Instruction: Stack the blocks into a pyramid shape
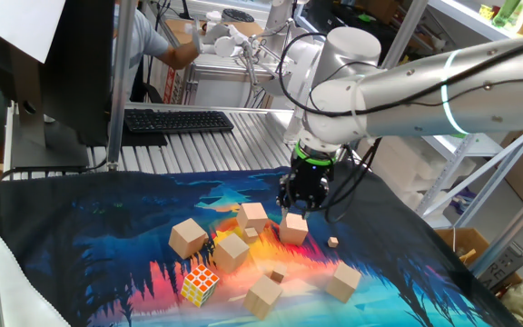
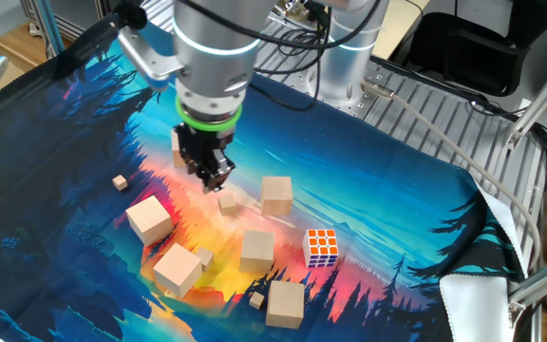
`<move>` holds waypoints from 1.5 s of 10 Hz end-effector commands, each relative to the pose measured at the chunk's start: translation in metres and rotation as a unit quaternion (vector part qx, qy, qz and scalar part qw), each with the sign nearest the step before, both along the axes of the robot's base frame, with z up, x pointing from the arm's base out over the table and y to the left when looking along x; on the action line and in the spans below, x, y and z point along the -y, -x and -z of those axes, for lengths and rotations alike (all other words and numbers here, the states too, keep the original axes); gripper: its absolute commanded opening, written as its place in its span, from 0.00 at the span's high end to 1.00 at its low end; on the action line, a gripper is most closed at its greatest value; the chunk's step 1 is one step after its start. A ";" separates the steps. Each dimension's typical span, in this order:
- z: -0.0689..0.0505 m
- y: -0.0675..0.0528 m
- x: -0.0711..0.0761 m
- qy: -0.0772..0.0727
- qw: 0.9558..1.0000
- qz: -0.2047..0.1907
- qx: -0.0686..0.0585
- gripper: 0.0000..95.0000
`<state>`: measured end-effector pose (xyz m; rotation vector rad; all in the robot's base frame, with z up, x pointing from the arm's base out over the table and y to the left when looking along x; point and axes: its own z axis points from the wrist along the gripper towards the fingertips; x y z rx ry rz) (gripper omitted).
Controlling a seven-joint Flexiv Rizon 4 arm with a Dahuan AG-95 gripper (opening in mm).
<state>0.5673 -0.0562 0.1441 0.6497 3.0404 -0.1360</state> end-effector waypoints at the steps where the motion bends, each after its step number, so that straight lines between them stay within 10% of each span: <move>1: 0.007 -0.005 0.019 -0.011 0.989 0.150 0.016 0.60; 3: 0.010 -0.006 0.028 -0.012 0.979 0.205 0.020 0.60; 9: 0.032 -0.012 0.059 -0.008 0.911 0.410 0.039 0.60; 10: 0.038 -0.019 0.061 -0.005 0.901 0.433 0.038 0.40; 12: 0.045 -0.029 0.063 -0.010 0.891 0.453 0.029 0.40; 15: 0.042 -0.044 0.066 -0.013 0.863 0.506 0.006 0.40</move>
